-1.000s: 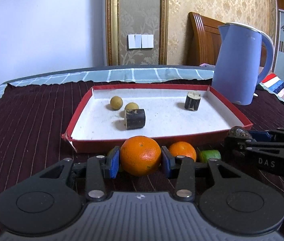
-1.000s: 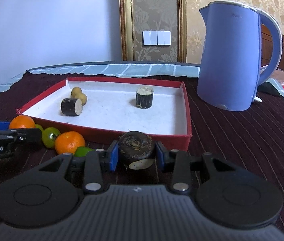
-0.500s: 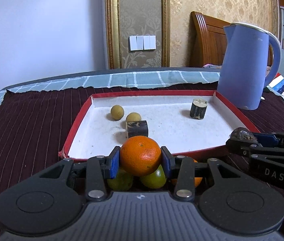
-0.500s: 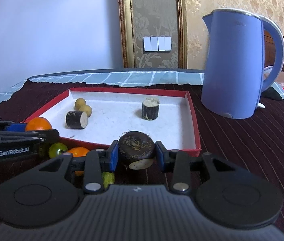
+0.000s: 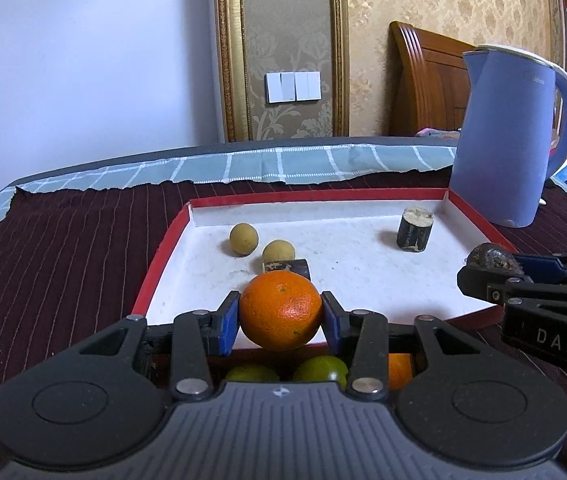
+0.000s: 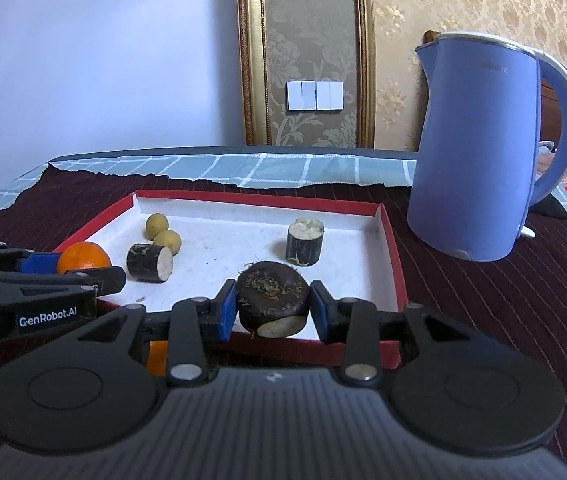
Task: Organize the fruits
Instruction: 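Lift and carry the dark slice and orange over the tray with both tools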
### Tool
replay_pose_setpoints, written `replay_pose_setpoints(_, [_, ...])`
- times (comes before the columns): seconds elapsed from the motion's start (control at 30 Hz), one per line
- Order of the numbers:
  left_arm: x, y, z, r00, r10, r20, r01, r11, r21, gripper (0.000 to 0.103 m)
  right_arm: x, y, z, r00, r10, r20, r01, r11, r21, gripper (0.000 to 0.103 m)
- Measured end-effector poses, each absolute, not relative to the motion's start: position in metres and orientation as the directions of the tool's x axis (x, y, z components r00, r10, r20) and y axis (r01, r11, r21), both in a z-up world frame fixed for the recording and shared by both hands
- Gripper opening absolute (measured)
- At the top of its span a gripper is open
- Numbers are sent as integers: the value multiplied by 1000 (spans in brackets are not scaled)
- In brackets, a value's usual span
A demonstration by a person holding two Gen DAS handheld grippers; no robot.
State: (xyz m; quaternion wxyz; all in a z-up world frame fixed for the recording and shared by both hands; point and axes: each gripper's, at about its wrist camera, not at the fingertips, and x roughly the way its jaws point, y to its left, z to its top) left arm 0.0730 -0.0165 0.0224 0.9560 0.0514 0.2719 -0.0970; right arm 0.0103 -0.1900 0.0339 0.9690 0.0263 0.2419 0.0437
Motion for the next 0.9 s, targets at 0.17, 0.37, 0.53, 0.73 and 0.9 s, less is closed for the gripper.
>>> replay_pose_setpoints(0.17, [80,-19,25,835,-152,-529,211,976,53,41,18,-190,36,878,90,-470,-70,996,59,36])
replay_pose_setpoints(0.37, [90,-23,25,835,-139,-532,208,976,71,41,26,-190,37,877,86,-473,-68,996,55,36])
replay_pose_setpoints(0.53, [97,-26,27,836,-135,-531,205,976,74,41,31,-190,37,877,86,-473,-67,996,56,36])
replay_pose_setpoints(0.73, [107,-32,24,834,-120,-539,195,977,85,41,40,-191,34,872,89,-482,-66,996,65,36])
replay_pose_setpoints(0.9, [116,-34,22,838,-100,-537,179,979,96,41,46,-191,33,872,92,-481,-70,996,64,36])
